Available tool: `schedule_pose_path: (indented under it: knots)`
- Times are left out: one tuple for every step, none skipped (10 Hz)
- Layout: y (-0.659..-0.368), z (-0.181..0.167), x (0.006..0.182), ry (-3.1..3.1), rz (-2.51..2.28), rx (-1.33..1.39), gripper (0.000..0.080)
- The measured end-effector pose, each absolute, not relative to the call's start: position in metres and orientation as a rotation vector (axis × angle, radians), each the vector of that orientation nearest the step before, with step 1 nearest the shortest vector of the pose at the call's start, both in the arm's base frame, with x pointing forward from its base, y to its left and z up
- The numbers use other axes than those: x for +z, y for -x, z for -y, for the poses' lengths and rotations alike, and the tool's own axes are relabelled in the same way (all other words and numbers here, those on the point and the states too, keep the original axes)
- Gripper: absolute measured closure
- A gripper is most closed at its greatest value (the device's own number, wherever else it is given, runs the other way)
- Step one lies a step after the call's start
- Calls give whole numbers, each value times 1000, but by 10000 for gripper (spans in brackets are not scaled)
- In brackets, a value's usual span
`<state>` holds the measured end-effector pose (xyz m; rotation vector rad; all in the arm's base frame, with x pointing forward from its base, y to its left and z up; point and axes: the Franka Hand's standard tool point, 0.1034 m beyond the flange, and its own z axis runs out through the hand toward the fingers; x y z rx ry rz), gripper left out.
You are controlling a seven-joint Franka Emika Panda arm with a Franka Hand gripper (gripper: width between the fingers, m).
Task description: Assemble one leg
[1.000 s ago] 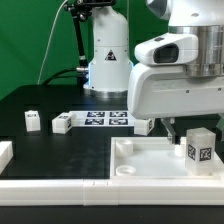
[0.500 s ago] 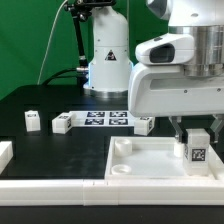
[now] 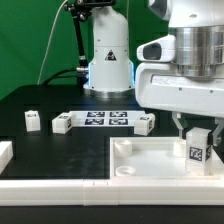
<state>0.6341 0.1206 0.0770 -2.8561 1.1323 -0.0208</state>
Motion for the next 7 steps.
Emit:
schedule_pose_path:
  knots:
    - [-634,-121,77,2738,-1366,-31,508]
    - [-633,-122,77,2604,-1581,-41,507]
    - [-633,-122,77,2531,-1689,-37,507]
    - [-633,-121,77,2454,-1792,-26,507]
    - [-633,-122,77,2413,-1845,-22,499]
    - [-633,-122,76,2422,-1834,-22,499]
    - [-633,-122,76,2474,-1764,-26,297]
